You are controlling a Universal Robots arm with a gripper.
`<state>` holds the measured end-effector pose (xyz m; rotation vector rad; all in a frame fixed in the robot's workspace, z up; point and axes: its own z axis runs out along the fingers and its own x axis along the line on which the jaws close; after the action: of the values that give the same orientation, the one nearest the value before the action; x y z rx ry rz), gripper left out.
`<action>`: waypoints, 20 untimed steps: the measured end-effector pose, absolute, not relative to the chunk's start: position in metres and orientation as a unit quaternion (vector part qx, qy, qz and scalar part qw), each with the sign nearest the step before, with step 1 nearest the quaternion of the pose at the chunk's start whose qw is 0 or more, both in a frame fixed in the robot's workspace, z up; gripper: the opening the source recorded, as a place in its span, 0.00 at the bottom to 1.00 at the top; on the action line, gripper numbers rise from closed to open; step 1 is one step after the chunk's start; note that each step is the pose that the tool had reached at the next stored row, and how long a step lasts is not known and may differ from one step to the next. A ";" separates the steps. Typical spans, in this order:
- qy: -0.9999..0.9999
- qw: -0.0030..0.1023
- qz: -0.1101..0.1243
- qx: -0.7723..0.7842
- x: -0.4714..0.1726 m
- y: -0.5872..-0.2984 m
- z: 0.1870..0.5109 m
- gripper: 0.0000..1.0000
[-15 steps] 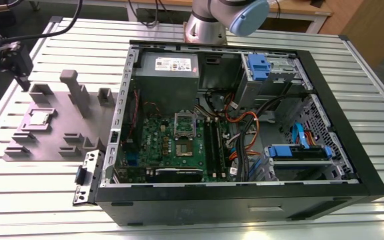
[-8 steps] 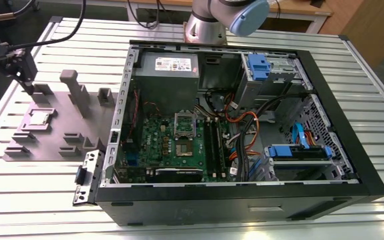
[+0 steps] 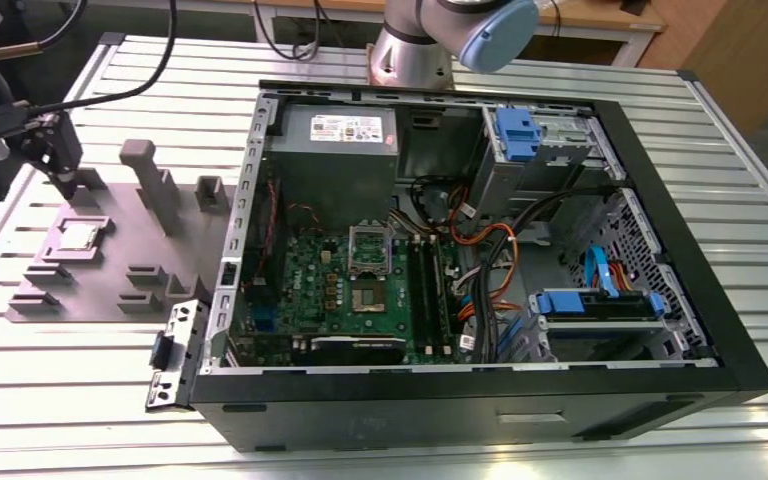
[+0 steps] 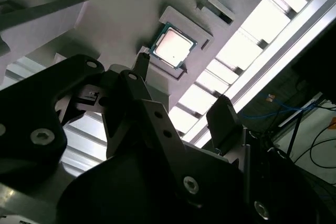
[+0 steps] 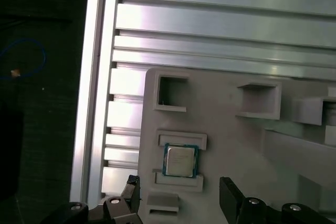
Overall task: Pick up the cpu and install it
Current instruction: 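Pick up the cpu and move it towards the insertion slot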
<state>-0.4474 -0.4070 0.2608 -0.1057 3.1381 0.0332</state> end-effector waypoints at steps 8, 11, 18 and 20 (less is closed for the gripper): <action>0.999 -0.003 0.010 -0.034 -0.447 -0.407 0.247 0.71; 0.999 -0.003 0.008 -0.034 -0.447 -0.407 0.247 0.71; 0.999 -0.003 0.008 -0.034 -0.445 -0.406 0.240 0.71; 0.999 -0.003 0.008 -0.033 -0.444 -0.405 0.237 0.71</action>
<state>-0.4442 -0.4055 0.2368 -0.1054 3.1456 0.0263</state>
